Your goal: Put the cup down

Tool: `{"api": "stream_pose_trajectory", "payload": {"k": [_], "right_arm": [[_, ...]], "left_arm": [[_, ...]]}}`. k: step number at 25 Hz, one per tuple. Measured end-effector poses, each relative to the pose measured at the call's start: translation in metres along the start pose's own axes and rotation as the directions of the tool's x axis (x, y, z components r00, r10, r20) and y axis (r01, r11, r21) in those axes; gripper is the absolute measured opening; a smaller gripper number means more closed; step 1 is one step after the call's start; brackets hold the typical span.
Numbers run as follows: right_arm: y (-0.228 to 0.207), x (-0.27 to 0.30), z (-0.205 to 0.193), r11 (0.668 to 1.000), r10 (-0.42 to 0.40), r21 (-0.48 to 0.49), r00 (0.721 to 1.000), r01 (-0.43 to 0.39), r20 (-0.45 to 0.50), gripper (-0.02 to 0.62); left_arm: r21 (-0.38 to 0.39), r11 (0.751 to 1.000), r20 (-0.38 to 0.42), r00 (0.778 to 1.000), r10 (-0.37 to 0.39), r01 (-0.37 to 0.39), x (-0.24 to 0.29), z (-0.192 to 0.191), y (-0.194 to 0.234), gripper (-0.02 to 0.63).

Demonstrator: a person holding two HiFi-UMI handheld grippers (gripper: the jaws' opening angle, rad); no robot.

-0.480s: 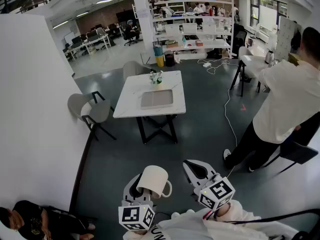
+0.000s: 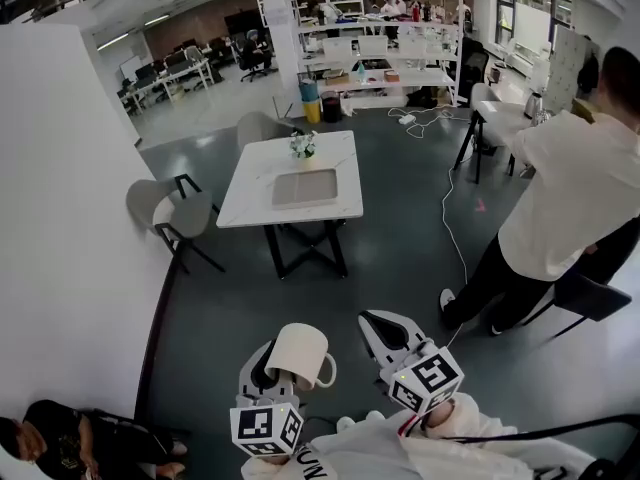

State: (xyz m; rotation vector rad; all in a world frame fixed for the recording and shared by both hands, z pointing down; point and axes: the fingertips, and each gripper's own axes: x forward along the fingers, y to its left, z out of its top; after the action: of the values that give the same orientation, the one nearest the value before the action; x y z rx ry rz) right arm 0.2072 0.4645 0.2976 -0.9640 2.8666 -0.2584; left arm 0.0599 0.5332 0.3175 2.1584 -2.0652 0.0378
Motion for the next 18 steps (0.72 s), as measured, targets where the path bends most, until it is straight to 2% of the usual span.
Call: {"api": "stream_pose_trajectory", "payload": {"k": [18], "right_arm": [[-0.025, 0.002, -0.004, 1.000, 0.013, 0.014, 1.000, -0.013, -0.004, 0.005]], "left_arm": [[-0.002, 1.000, -0.016, 1.000, 0.023, -0.023, 0.020, -0.009, -0.010, 0.046]]}}
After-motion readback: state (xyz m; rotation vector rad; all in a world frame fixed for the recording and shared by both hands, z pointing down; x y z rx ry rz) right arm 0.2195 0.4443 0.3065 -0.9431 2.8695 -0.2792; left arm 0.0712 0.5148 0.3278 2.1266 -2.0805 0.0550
